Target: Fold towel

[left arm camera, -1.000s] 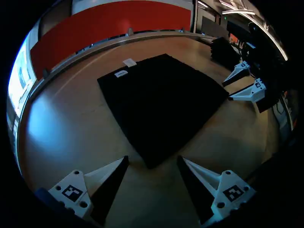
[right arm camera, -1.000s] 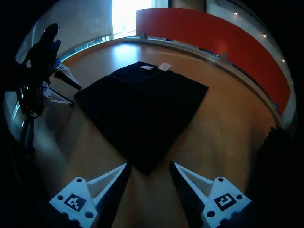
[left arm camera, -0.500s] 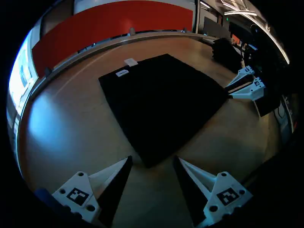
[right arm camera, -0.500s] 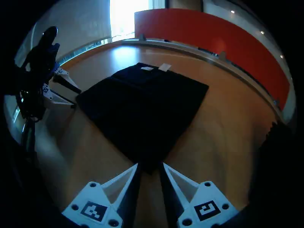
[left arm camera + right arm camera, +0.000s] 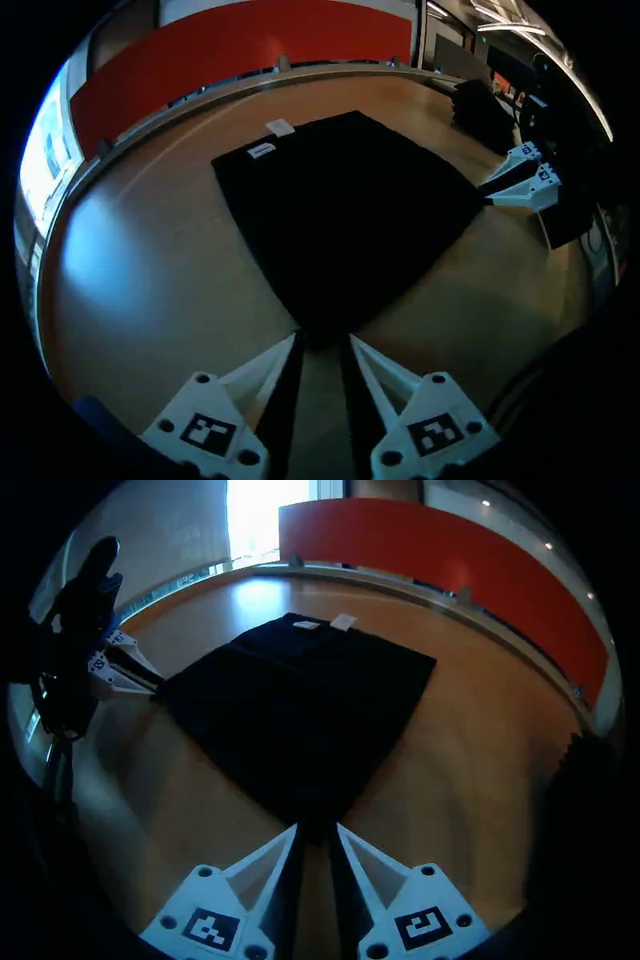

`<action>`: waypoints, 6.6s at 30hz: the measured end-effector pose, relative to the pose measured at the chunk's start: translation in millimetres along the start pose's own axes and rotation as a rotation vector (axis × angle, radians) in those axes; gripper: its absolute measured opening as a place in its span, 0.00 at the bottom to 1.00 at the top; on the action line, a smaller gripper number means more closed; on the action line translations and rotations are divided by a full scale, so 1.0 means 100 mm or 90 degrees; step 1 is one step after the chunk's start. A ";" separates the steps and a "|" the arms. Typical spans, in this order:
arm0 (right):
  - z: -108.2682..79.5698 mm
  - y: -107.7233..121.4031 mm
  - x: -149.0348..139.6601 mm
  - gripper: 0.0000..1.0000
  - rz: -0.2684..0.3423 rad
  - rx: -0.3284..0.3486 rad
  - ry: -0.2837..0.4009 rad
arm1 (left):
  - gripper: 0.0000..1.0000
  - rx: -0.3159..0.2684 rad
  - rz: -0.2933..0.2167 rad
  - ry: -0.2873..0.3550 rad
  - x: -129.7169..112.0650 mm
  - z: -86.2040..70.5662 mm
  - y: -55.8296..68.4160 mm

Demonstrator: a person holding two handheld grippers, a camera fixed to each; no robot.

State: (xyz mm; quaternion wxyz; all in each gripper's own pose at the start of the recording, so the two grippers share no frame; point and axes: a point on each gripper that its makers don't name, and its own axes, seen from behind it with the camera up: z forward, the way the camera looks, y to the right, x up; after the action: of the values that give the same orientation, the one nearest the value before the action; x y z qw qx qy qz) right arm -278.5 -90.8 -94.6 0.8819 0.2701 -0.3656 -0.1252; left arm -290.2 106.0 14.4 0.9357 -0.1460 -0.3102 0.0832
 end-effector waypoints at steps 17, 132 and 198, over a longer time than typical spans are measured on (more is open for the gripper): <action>-0.04 0.01 0.02 0.13 0.013 -0.002 0.007 | 0.06 0.009 -0.046 -0.003 0.04 -0.03 0.04; 0.27 0.98 1.09 0.57 0.082 -0.018 -0.009 | 0.25 0.043 -0.196 0.013 1.17 0.50 -0.71; -0.05 0.65 0.33 0.69 -0.077 0.051 -0.057 | 0.90 0.137 -0.312 0.022 0.03 -0.54 -0.47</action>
State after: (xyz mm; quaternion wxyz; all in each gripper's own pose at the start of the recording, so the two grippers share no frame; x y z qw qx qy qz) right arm -250.3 -49.4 -42.1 0.8441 0.3206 -0.3922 -0.1754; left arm -252.2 49.9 -10.1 0.9432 0.0320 -0.3099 -0.1155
